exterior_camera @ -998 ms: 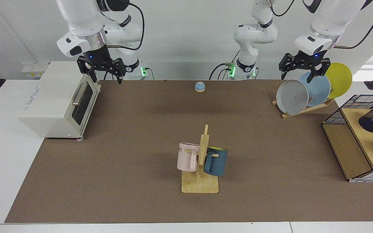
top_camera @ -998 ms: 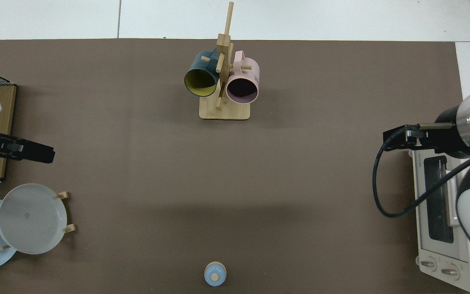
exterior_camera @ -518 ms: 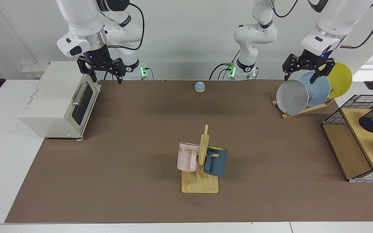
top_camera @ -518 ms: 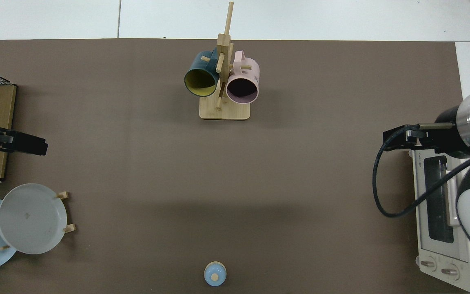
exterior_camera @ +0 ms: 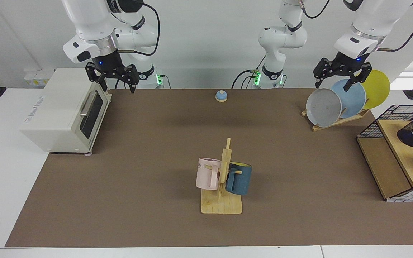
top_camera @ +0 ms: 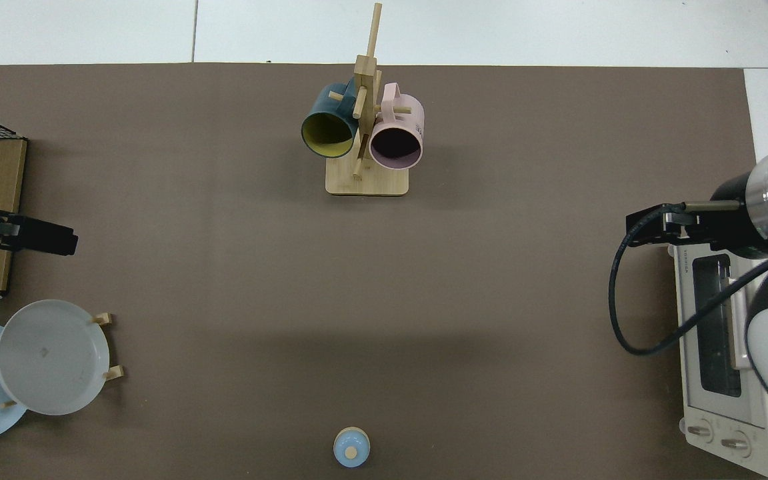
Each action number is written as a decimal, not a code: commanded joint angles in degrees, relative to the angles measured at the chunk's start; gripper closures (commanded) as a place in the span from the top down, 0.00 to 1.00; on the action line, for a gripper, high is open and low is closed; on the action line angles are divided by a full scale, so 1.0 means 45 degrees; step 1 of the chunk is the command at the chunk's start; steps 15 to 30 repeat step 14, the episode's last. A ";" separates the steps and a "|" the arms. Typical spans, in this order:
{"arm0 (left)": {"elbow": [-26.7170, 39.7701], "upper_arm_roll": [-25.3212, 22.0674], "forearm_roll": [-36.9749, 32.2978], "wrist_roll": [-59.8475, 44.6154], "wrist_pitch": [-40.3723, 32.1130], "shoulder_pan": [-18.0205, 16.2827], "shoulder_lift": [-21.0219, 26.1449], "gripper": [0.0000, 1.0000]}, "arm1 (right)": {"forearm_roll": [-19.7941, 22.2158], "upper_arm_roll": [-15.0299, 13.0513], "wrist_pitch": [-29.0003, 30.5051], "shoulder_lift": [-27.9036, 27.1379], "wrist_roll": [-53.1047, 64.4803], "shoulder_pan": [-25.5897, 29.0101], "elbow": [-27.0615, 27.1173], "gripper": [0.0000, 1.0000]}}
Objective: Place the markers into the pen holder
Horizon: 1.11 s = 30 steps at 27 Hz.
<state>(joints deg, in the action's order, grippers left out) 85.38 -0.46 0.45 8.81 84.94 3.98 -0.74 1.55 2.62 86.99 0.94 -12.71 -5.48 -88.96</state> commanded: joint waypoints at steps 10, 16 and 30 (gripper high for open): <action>0.0187 -0.0074 0.0213 0.0053 0.0343 -0.0026 -0.0187 1.00 | -0.0013 0.0100 0.0123 0.0065 -0.0182 0.0142 0.0003 1.00; 0.0187 -0.0074 0.0213 0.0034 0.0343 -0.0026 -0.0187 1.00 | -0.0013 0.0100 0.0123 0.0065 -0.0182 0.0142 0.0003 1.00; 0.0187 -0.0074 0.0213 0.0034 0.0343 -0.0026 -0.0187 1.00 | -0.0013 0.0100 0.0123 0.0065 -0.0182 0.0142 0.0003 1.00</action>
